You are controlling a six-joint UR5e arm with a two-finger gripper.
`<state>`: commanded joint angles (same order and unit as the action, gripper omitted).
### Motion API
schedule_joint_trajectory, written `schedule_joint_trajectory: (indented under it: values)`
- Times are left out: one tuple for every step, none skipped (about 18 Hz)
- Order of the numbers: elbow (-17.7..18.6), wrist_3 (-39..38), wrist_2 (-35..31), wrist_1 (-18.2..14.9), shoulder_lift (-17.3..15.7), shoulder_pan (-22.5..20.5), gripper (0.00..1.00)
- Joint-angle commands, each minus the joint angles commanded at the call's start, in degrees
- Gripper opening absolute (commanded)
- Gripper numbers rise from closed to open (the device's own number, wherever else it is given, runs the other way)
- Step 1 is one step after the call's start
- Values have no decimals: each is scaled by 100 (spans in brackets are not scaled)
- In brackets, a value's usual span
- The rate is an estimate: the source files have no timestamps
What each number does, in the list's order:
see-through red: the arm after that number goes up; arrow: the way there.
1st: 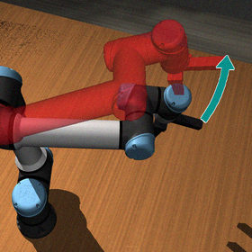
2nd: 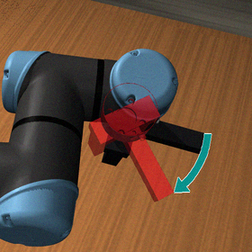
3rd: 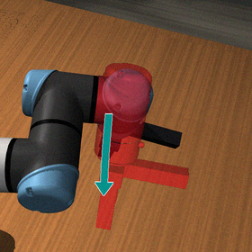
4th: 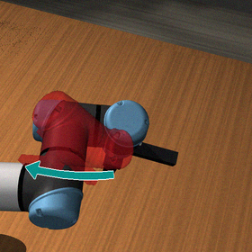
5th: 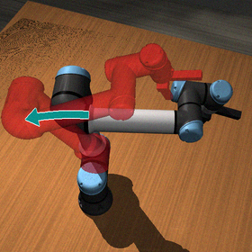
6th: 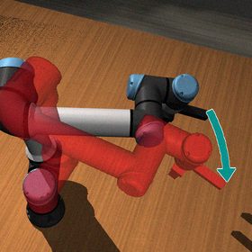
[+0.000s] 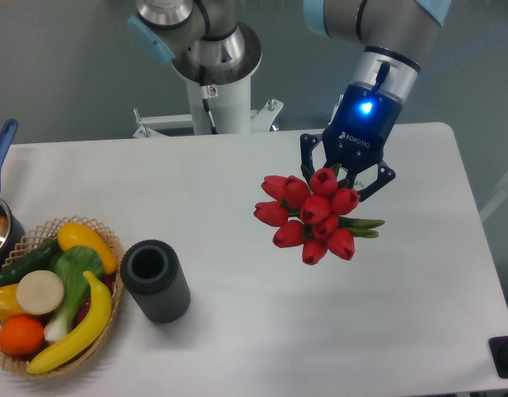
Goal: Insert the flowers into the vase
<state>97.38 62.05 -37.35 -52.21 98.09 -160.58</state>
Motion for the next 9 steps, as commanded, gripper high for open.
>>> schedule_joint_trajectory:
  values:
    - [0, 17, 0, 9, 0, 0, 34]
    - [0, 9, 0, 44, 0, 0, 34]
    - [9, 0, 0, 87, 9, 0, 34]
    - [9, 0, 0, 88, 9, 0, 34]
    - [26, 0, 0, 88, 9, 0, 34]
    - [35, 0, 0, 97, 0, 0, 34]
    - [35, 0, 9, 97, 0, 0, 34]
    - [35, 0, 0, 123, 9, 9, 34]
    - [35, 0, 9, 123, 9, 18, 34]
